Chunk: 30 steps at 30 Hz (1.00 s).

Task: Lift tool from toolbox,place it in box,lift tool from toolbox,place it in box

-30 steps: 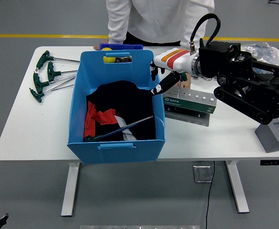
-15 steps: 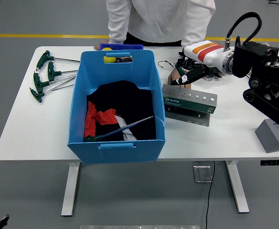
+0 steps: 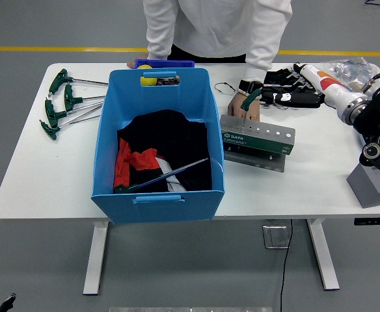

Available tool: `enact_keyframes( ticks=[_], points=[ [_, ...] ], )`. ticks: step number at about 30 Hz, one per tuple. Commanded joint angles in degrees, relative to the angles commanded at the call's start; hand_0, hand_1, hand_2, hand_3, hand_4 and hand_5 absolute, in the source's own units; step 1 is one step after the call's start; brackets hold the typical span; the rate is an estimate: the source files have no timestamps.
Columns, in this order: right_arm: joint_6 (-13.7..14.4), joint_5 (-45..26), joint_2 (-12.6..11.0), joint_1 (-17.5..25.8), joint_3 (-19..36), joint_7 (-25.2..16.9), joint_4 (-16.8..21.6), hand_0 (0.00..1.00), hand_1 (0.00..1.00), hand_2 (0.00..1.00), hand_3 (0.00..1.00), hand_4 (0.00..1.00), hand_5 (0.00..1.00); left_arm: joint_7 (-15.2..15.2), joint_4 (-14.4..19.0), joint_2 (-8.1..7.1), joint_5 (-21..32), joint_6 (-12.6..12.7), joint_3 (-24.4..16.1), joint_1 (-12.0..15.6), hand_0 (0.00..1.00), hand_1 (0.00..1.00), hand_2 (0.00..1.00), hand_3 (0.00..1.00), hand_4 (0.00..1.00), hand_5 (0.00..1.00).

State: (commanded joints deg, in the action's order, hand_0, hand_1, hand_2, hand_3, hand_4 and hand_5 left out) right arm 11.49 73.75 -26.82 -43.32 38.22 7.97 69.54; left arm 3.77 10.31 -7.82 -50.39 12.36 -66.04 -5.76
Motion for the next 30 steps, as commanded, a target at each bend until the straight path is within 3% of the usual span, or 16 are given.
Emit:
enact_keyframes(
  ticks=[4, 8, 30],
  points=[
    [4.73, -9.68, 1.36, 1.73, -1.27, -2.64, 0.94, 0.565, 0.61, 0.726, 0.866, 0.998, 0.806, 0.07, 0.0, 0.13, -0.03, -0.11, 0.02, -0.22, 0.86, 0.878, 0.885, 0.681, 0.687, 0.67],
    [6.87, -19.37, 3.24, 2.65, -1.97, -5.33, 0.49, 0.543, 0.592, 0.714, 0.867, 0.998, 0.818, 0.14, 0.0, 0.21, -0.27, -0.08, -0.2, -0.22, 0.86, 0.876, 0.884, 0.683, 0.687, 0.669],
    [7.23, -71.61, 8.67, 1.52, -6.77, -7.57, -9.74, 0.51, 0.558, 0.699, 0.882, 0.998, 0.863, -0.04, 0.0, 0.44, -0.4, -0.14, 0.12, -0.15, 0.859, 0.876, 0.885, 0.682, 0.685, 0.666]
  ],
)
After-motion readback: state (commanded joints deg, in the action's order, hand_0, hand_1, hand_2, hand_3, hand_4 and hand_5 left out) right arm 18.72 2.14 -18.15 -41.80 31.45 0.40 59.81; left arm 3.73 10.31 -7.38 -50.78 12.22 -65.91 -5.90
